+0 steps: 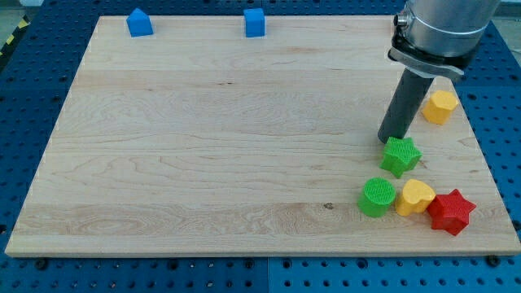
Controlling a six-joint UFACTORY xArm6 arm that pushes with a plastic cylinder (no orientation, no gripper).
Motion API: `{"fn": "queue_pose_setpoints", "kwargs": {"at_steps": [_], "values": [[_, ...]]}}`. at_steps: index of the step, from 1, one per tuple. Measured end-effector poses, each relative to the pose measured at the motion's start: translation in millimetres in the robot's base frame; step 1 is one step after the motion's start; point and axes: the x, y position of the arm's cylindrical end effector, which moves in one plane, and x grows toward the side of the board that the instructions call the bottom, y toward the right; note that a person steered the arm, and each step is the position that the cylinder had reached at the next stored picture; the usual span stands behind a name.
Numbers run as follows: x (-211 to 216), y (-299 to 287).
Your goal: Point your arm at yellow hexagon
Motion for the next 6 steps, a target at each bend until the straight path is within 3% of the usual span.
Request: {"fn": "queue_pose_setpoints", "kwargs": {"at_steps": [2, 3, 4, 5, 6], "values": [[48, 35], [18, 27], [-42, 15], [-110, 40], [-114, 106]]}}
